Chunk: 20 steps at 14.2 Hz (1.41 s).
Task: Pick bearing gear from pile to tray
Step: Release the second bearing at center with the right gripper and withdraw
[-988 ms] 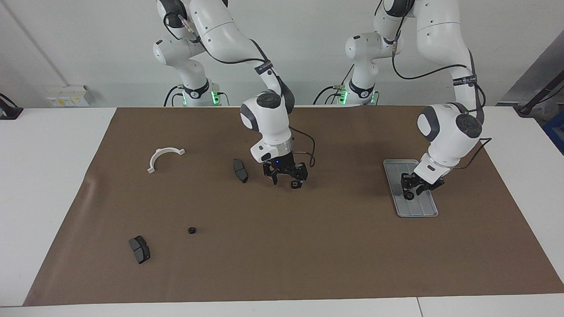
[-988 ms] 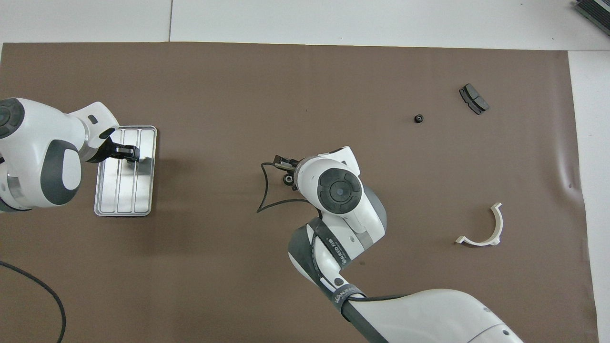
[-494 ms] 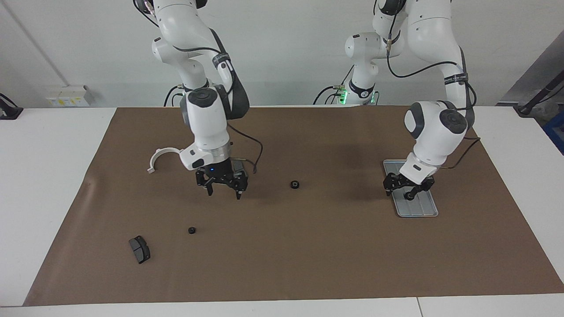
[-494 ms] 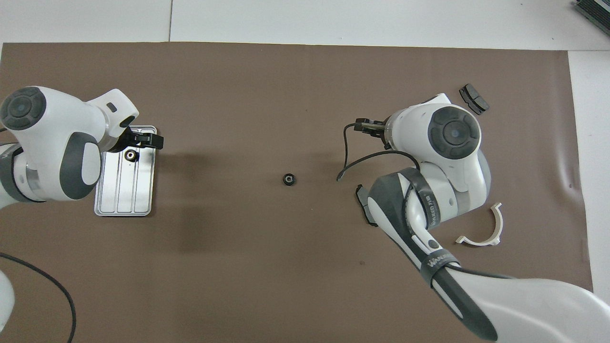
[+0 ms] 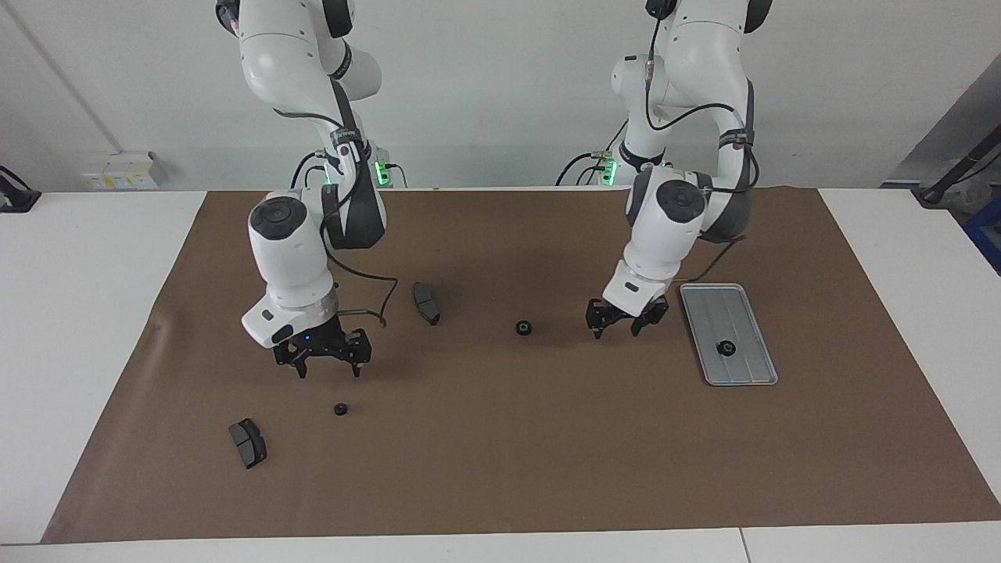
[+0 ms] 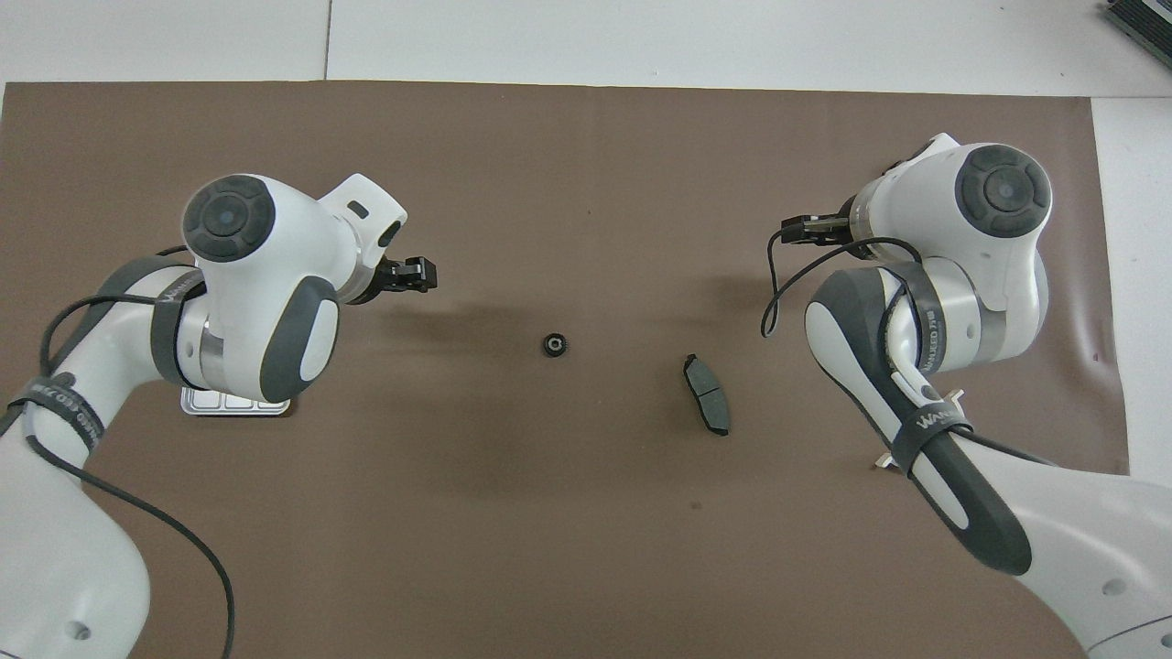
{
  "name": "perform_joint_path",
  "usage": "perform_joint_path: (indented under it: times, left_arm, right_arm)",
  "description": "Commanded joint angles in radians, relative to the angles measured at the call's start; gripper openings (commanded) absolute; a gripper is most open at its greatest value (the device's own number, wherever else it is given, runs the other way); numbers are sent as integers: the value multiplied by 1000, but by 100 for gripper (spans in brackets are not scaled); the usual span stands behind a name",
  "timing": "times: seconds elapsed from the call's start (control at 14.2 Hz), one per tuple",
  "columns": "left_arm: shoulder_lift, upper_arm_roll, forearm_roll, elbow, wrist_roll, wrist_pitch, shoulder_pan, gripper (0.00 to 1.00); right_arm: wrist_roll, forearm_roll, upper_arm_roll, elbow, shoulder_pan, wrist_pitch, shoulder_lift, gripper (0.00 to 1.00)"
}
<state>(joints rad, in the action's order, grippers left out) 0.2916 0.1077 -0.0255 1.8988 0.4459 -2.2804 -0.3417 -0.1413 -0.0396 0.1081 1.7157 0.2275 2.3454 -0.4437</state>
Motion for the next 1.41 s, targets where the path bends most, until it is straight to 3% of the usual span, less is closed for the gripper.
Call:
perform_joint_path:
  times: [0.0, 0.42, 0.71, 0.92, 1.34]
  left_arm:
    - [24, -22, 1, -15, 69, 6, -91, 77]
    - [93, -20, 22, -47, 111, -53, -184, 77]
    - [116, -19, 24, -46, 111, -94, -206, 77]
    - [118, -19, 36, -43, 109, -96, -220, 77]
    - [127, -19, 50, -41, 108, -108, -234, 75]
  right_arm:
    - [32, 15, -19, -125, -20, -17, -115, 100]
    - [69, 18, -21, -134, -40, -6, -159, 100]
    - [71, 17, -21, -131, -39, -5, -159, 64]
    - [71, 24, -21, -130, -40, -5, -161, 48]
    - [69, 44, -21, -119, -30, 2, -161, 43]
